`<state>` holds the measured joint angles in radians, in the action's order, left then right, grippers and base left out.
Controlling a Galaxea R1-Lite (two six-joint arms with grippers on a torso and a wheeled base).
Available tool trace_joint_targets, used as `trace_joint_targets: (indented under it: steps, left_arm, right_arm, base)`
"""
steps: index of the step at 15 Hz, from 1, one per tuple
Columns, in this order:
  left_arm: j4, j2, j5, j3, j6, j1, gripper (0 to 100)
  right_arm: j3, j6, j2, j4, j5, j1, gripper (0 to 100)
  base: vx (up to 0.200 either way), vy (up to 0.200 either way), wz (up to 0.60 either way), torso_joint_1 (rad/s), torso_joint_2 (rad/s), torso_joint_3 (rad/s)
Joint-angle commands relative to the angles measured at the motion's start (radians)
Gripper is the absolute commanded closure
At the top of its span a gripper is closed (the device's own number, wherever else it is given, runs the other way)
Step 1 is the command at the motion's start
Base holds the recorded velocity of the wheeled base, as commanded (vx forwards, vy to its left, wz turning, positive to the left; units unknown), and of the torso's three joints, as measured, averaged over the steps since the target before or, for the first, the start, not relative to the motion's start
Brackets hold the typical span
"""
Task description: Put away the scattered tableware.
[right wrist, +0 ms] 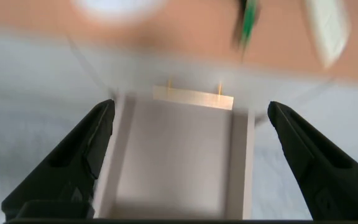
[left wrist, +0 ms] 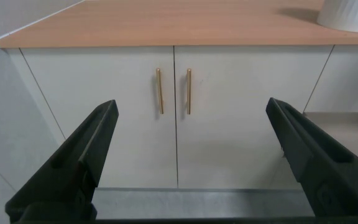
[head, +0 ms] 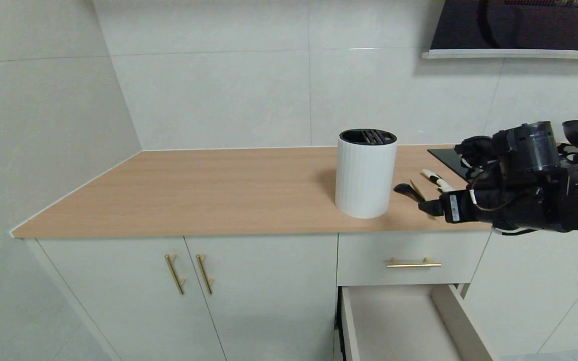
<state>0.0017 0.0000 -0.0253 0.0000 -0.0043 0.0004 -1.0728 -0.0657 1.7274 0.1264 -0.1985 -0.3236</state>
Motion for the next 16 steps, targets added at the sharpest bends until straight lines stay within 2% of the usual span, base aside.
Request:
trace_joint_targets:
  steps: [1,4,6,11,13,16]
  left_arm:
    - [0.000,0.000,-0.001,0.000,0.000,0.001,0]
    - [0.000,0.000,-0.001,0.000,0.000,0.001,0]
    - [0.000,0.000,-0.001,0.000,0.000,0.001,0]
    - [0.000,0.000,-0.001,0.000,0.000,0.000,0]
    - [0.000,0.000,-0.001,0.000,0.000,0.001,0]
    - [0.000,0.000,-0.001,0.000,0.000,0.000,0]
  right_arm:
    - [-0.101,0.000,0.092,-0.013,-0.002,0.035,0]
    - [-0.157,-0.008,0.190,-0.007,-0.004,0.124,0]
    - [-0.185,-0.009,0.238,-0.008,-0.004,0.150,0]
    - [-0.217,-0.014,0.340,-0.005,-0.006,0.153,0]
    - [-0.256,-0.078,0.380,-0.007,-0.006,0.153,0]
    - [-0.268,-0.092,0.409,-0.004,-0.006,0.153,0]
  base:
    - [0.000,0.000,0.00,0.000,0.00,0.000]
    - [0.000,0.000,0.00,0.000,0.00,0.000]
    - [0.000,0.000,0.00,0.000,0.00,0.000]
    - [0.000,0.000,0.00,0.000,0.00,0.000]
    - [0.000,0.000,0.00,0.000,0.00,0.000]
    - [0.000,0.000,0.00,0.000,0.00,0.000]
